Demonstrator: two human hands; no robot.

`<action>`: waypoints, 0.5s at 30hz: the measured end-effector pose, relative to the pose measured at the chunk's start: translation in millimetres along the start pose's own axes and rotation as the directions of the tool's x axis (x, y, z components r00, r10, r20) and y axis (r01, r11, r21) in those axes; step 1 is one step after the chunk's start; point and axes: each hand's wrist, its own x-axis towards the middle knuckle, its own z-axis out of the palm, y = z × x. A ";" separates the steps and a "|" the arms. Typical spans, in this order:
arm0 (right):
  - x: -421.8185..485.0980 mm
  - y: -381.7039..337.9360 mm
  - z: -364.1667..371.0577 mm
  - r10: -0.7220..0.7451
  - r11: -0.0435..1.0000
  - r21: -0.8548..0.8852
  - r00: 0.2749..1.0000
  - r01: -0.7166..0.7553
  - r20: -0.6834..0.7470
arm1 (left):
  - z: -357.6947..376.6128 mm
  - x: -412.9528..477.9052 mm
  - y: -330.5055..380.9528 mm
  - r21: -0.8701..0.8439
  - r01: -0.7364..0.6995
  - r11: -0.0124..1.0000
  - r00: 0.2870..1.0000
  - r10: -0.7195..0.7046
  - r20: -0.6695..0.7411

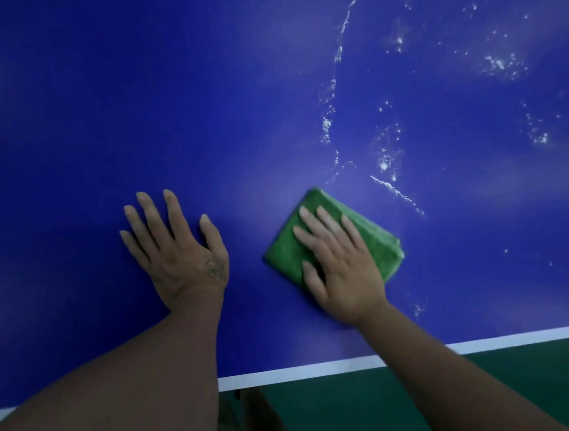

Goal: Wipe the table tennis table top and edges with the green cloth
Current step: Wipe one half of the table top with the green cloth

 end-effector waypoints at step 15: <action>61.8 -10.4 3.1 0.227 0.961 -0.138 0.968 -0.240 -0.108 | -7.3 0.5 3.1 0.000 0.032 0.999 0.998 -0.032 0.047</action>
